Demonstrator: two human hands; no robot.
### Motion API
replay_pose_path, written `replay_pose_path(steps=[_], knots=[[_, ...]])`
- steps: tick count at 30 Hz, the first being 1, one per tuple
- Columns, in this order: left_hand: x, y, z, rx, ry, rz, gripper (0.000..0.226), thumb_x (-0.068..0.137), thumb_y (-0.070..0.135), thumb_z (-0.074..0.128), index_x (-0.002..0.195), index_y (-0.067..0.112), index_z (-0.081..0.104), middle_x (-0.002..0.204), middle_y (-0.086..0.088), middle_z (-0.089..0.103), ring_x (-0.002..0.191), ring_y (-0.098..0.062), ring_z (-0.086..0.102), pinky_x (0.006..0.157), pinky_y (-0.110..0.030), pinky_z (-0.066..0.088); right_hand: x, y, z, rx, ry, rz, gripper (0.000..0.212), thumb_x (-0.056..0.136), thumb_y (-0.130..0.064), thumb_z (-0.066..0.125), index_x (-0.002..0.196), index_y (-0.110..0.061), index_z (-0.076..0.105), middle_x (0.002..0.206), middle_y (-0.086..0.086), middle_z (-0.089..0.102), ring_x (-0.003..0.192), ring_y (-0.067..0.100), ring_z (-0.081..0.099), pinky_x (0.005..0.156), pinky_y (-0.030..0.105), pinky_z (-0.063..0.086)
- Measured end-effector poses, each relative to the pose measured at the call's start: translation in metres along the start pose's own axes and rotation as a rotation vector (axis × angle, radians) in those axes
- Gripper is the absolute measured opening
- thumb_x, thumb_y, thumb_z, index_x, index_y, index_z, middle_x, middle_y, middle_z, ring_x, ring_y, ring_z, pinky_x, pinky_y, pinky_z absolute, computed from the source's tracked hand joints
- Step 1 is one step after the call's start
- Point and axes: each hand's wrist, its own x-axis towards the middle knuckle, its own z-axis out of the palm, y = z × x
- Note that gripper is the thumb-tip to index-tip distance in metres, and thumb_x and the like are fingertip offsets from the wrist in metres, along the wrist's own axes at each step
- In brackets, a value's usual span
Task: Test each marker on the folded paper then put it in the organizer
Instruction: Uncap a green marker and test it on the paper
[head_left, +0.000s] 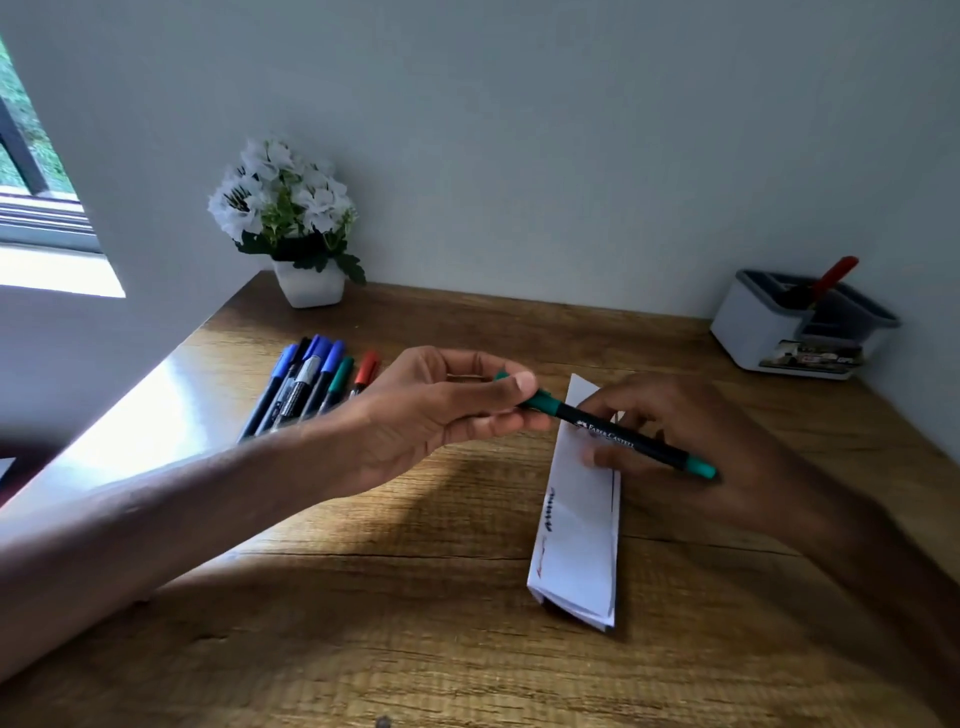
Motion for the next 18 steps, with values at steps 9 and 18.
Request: replay_pose_path(steps=[9,18], knots=[[-0.003,-0.007,0.004,0.097,-0.008,0.123,0.029,0.091,0.007,0.067,0.118,-0.006,0.069,0.110,-0.019,0.077,0.099,-0.023,0.077,0.080,-0.020,0.059,0.001,-0.010,-0.020,0.449,0.296,0.061,0.019,0.099,-0.019,0.058,0.106,-0.017,0.076,0.090,-0.002,0.079,0.078,0.014,0.075,0.070,0.032,0.063],[-0.010,-0.021,0.023,0.259,0.133,0.382,0.024,0.084,0.009,0.075,0.107,0.005,0.078,0.090,-0.010,0.081,0.080,-0.020,0.078,0.067,-0.022,0.061,-0.002,-0.042,0.005,0.209,0.207,-0.068,0.025,0.092,-0.033,0.067,0.116,-0.033,0.074,0.085,-0.026,0.072,0.077,-0.008,0.067,0.059,0.007,0.047]])
